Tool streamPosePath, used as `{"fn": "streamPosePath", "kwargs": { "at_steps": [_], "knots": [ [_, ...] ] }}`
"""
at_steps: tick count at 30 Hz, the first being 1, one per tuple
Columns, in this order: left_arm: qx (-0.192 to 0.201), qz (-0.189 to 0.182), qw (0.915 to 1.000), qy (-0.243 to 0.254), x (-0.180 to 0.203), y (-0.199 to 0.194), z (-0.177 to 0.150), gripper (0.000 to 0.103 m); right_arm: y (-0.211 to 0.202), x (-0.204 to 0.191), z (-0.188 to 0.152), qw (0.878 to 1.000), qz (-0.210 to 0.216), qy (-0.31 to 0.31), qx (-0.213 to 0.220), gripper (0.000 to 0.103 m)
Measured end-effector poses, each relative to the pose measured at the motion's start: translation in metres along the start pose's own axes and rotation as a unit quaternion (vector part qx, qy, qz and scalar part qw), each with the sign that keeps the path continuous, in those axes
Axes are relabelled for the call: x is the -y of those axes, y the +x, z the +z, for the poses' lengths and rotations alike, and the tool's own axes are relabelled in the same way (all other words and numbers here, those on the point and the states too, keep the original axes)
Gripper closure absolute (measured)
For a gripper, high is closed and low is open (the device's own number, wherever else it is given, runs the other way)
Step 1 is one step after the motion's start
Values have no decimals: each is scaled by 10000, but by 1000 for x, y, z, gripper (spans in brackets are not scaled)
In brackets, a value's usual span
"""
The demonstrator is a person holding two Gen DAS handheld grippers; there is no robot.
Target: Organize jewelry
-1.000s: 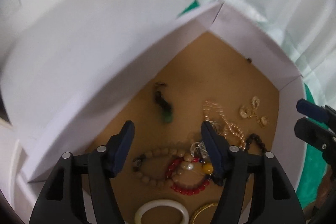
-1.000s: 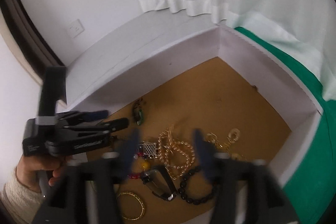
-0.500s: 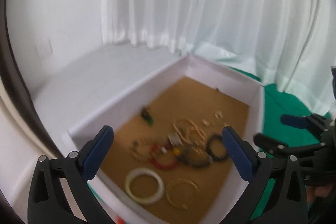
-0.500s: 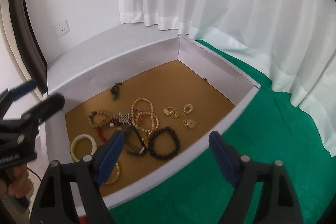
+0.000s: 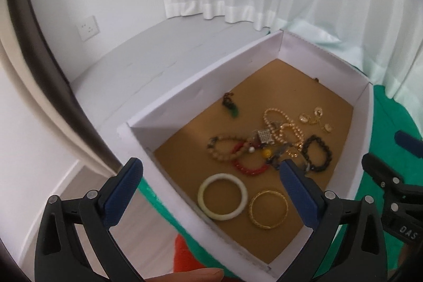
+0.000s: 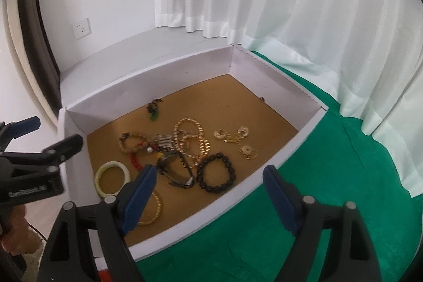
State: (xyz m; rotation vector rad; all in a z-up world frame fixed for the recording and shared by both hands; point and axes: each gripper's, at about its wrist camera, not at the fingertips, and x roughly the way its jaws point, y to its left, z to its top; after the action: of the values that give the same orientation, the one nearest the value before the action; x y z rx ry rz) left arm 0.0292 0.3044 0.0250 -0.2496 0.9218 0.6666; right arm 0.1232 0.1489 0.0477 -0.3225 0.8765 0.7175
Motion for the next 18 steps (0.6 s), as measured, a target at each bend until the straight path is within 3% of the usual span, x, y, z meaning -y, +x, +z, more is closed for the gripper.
{"fn": "streamPosePath", "kwargs": {
  "at_steps": [18],
  "knots": [
    [17,-63,9999,-114,-11,-3,-1,1,2,-20,-2,9997,50,-223,-116,19]
  ]
}}
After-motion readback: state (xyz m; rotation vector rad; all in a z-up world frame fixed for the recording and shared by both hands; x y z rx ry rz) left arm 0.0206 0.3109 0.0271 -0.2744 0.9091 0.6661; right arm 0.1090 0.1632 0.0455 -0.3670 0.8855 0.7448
